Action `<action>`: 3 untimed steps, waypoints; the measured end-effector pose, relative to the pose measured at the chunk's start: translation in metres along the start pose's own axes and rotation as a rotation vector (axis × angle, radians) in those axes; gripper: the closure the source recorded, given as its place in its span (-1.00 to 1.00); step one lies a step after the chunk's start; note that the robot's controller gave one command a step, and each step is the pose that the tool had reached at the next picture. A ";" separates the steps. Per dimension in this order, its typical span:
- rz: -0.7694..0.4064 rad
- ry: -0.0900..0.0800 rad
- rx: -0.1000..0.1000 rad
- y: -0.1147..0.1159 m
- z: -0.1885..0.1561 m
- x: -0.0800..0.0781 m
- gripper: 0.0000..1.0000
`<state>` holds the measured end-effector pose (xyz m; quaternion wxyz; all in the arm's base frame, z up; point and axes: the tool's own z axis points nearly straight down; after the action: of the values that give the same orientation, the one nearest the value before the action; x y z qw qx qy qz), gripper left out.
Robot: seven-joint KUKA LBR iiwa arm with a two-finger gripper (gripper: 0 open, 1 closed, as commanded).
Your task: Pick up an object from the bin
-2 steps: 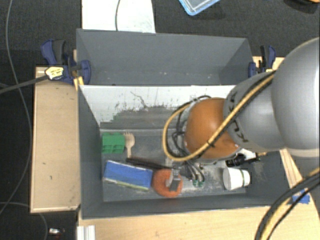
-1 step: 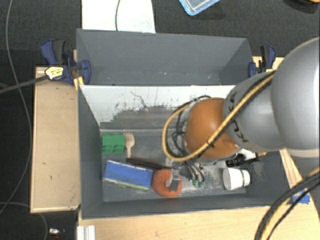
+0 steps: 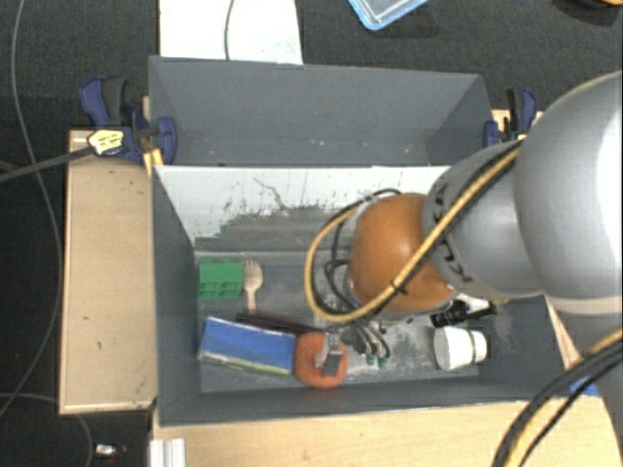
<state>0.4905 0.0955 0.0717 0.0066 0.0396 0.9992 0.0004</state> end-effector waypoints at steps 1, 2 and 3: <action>-0.010 -0.001 0.002 0.002 0.000 0.000 1.00; -0.013 -0.003 0.000 0.004 0.000 0.004 1.00; -0.020 -0.011 -0.001 0.007 0.000 -0.001 -1.00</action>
Offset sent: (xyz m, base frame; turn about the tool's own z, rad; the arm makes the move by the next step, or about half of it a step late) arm -0.0063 0.0051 -0.0017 -0.0232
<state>0.4924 0.1023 0.0717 0.0121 0.0296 0.9995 0.0008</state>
